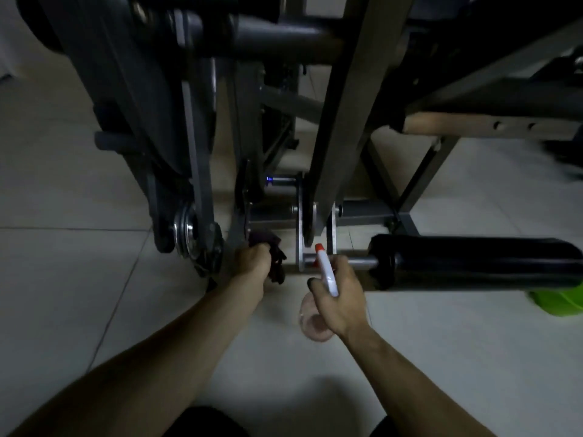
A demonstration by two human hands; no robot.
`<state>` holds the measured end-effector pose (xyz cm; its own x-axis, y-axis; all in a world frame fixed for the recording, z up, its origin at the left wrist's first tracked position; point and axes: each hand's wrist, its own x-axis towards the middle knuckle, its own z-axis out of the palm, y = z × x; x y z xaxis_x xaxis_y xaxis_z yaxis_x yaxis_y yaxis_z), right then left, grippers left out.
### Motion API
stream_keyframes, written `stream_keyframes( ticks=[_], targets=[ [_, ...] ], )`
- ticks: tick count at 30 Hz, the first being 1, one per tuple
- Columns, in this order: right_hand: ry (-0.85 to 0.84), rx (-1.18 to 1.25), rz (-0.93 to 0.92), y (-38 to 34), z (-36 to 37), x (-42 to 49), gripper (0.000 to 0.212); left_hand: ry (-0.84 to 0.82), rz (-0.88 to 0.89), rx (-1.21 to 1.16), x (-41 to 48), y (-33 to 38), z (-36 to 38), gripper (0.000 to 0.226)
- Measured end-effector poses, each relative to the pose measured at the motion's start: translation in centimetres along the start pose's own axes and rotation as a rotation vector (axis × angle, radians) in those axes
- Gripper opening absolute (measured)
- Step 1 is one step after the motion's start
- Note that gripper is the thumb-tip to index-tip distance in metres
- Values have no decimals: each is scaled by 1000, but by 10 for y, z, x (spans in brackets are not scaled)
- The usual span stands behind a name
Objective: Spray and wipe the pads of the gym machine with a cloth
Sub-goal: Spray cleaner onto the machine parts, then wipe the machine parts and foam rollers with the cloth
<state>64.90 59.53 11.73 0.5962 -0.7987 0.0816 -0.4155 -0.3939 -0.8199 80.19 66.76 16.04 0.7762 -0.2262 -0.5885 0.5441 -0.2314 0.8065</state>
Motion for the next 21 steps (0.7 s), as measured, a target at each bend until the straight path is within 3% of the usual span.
stream_keyframes(
  ticks=[4, 10, 16, 18, 21],
  targets=[
    [93, -285, -3, 62, 24, -21, 24, -36, -106, 11, 8, -43, -5, 25],
    [-94, -328, 117, 129, 86, -39, 21, -67, -165, 73, 29, -95, -15, 32],
    [-246, -252, 191, 126, 114, -36, 14, -20, -148, 48, 37, -96, -21, 29],
    [-279, -356, 160, 121, 112, -32, 29, -13, -135, 45, 39, -93, -18, 28],
    [-138, -369, 95, 99, 89, -28, 38, 15, -115, 36, 34, -79, -11, 13]
  ],
)
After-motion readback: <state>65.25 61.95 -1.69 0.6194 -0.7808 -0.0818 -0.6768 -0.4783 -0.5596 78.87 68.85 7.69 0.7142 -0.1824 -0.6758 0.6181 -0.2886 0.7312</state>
